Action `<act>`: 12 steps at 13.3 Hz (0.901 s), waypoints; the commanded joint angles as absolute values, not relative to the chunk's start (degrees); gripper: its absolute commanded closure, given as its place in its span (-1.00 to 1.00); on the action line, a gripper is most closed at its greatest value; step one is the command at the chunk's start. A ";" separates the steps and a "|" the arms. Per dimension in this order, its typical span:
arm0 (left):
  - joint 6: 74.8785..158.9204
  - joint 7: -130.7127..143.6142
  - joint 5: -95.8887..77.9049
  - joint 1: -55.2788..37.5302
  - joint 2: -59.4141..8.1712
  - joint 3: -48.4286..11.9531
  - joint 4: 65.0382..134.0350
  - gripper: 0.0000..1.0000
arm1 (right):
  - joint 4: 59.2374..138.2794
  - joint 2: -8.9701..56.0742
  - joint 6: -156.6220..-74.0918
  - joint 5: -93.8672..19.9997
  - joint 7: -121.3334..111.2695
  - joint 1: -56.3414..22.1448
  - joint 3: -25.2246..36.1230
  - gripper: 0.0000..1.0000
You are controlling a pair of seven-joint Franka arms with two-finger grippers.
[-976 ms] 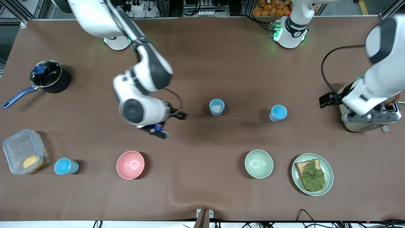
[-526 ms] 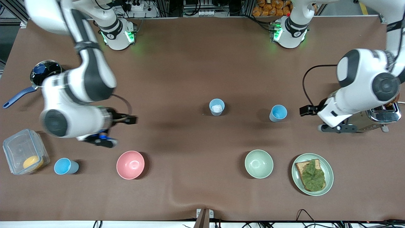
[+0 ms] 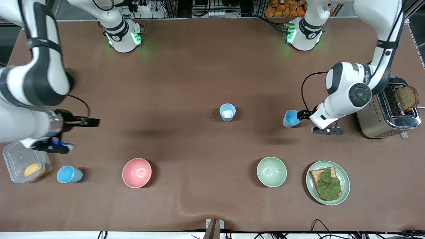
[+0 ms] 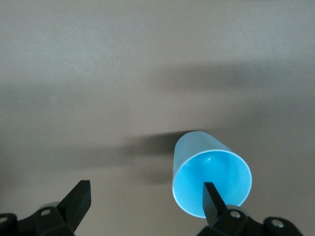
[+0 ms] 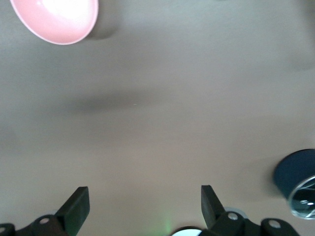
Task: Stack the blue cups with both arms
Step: 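Release the cup with the right gripper while the left gripper reaches another cup, then grasp the second blue cup with the left gripper and lift it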
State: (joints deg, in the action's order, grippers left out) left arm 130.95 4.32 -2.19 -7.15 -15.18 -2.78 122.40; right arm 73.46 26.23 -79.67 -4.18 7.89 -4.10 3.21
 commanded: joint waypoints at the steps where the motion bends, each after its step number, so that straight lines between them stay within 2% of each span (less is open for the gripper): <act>1: 135.51 4.66 -4.65 -8.44 -15.73 -2.81 125.06 -1.00 | 83.72 17.08 -84.44 -2.20 5.19 -1.24 2.20 -1.00; 3: 136.93 4.66 -4.66 -8.79 -15.82 -2.81 126.21 -1.00 | 90.24 10.32 -88.76 -2.20 3.44 1.48 1.94 -1.00; 6: 138.24 4.66 -4.66 -8.79 -16.87 -2.81 126.30 -1.00 | 92.64 3.62 -88.42 -1.93 3.25 4.04 1.93 -1.00; 7: 138.60 4.66 -4.66 -8.79 -17.22 -2.81 126.47 -0.93 | 92.38 2.39 -87.03 -0.45 3.16 4.04 1.93 -1.00; 9: 138.69 4.57 -4.66 -8.79 -17.49 -2.81 126.65 0.23 | 91.33 1.58 -82.98 1.84 3.77 3.69 1.76 -1.00; 10: 138.69 4.48 -4.66 -8.79 -17.58 -2.81 126.65 0.72 | 91.14 1.15 -83.32 1.93 3.43 3.60 1.67 -1.00; 11: 138.69 3.87 -4.48 -8.88 -17.75 -2.81 126.65 1.00 | 90.45 1.14 -83.41 1.41 3.86 3.69 1.58 -1.00; 12: 138.69 3.87 -4.48 -8.88 -17.75 -2.81 126.65 1.00 | 89.40 1.23 -83.67 1.23 3.95 3.52 1.58 -1.00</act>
